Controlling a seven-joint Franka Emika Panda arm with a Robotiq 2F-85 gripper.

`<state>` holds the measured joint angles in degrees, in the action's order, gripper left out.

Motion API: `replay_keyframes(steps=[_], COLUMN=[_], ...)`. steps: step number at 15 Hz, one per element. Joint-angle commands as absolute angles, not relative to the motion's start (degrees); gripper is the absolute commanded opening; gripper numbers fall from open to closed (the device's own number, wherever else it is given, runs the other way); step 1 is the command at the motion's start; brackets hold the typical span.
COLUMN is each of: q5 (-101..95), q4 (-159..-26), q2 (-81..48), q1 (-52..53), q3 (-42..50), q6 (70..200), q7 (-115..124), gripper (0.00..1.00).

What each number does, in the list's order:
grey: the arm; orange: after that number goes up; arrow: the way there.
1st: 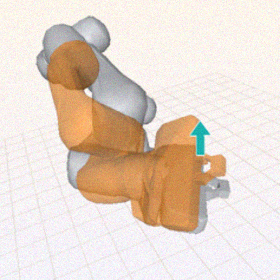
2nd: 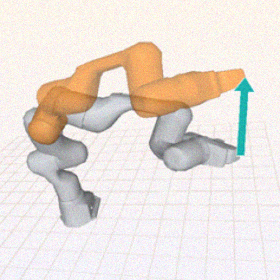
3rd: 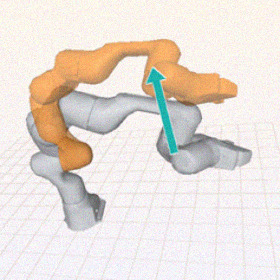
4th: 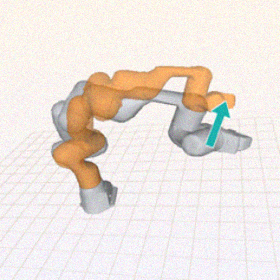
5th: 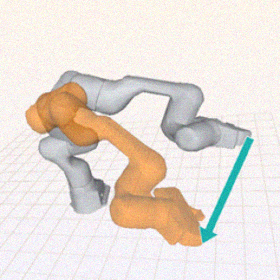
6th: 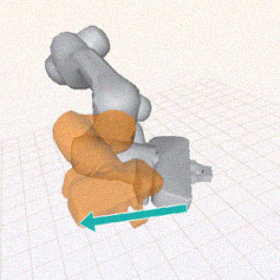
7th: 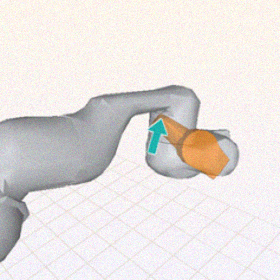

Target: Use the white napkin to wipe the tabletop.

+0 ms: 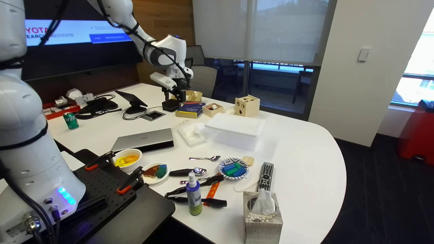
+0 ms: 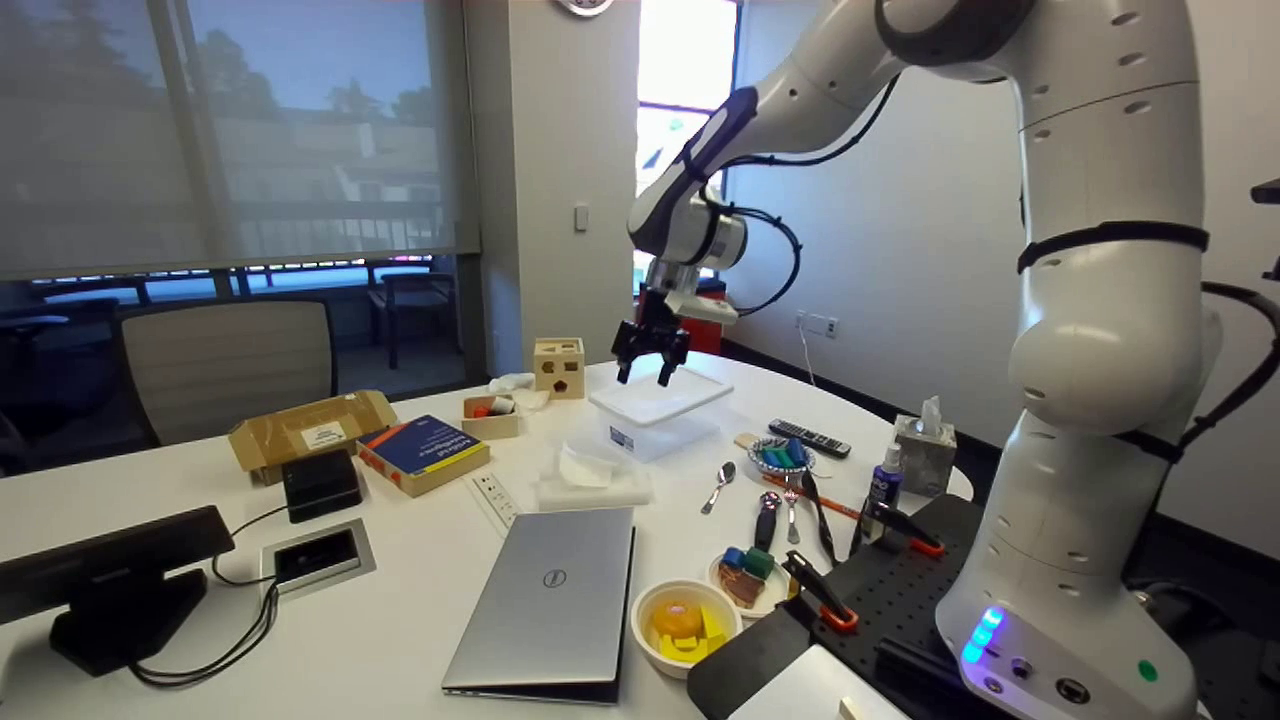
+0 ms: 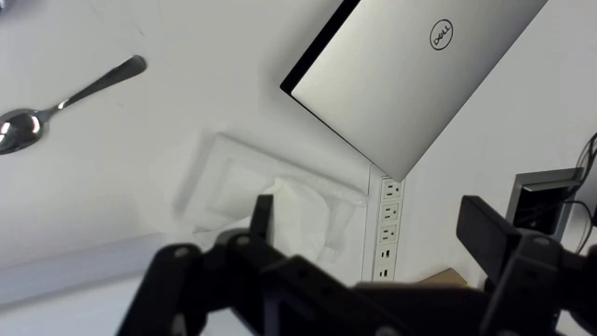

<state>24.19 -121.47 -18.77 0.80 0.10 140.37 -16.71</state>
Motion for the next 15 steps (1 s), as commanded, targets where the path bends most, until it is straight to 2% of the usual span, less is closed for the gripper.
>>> replay_keyframes(steps=[1,8,15], q5=[20.53,8.76,3.66], q4=[-110.87,-87.58,-65.1], q2=[-33.24,-57.87,-73.46], q1=[0.87,5.08,8.74], q3=[-2.54,-1.0,2.64], q6=[146.02,148.4,145.81], q7=[-10.47,1.73,9.47], gripper=[1.0,1.0,1.0])
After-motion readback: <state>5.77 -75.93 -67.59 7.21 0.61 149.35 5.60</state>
